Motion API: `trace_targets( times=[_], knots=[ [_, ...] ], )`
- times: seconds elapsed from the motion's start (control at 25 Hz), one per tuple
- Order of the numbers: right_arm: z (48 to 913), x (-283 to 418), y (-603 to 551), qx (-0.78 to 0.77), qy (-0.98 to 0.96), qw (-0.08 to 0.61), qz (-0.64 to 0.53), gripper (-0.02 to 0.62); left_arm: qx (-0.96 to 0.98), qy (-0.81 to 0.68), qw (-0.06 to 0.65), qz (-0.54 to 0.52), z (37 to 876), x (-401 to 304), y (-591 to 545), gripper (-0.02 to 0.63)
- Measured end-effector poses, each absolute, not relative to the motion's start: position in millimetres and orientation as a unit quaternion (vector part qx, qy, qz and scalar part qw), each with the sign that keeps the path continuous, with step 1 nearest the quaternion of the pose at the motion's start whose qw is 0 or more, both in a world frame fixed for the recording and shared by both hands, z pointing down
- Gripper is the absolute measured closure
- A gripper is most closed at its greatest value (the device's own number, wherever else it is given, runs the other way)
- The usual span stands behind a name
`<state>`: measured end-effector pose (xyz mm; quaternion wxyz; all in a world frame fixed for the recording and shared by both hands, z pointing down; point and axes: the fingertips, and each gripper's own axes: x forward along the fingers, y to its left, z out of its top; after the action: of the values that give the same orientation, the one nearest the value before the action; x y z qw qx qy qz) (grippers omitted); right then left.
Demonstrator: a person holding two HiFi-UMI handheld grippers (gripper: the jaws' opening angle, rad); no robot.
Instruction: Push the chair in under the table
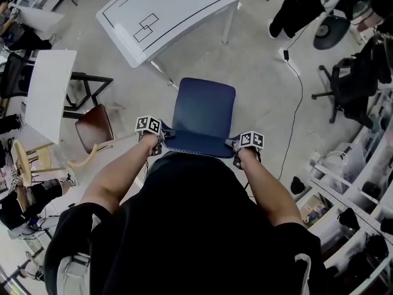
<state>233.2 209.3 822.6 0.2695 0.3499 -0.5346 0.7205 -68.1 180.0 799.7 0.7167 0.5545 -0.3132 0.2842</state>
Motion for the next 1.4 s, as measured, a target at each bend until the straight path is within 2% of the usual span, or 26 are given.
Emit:
trace_targets(
  times=[0.72,1.4],
  knots=[
    [795,264,117,0.373,-0.543,0.266,0.703,0.333,0.569,-0.310,0.720,0.248,783,-40,98,0.218],
    [786,236,-8,0.389,-0.527,0.279,0.702,0.333,0.574,-0.271,0.729,0.255,789,-67,-15,0.216]
  ],
)
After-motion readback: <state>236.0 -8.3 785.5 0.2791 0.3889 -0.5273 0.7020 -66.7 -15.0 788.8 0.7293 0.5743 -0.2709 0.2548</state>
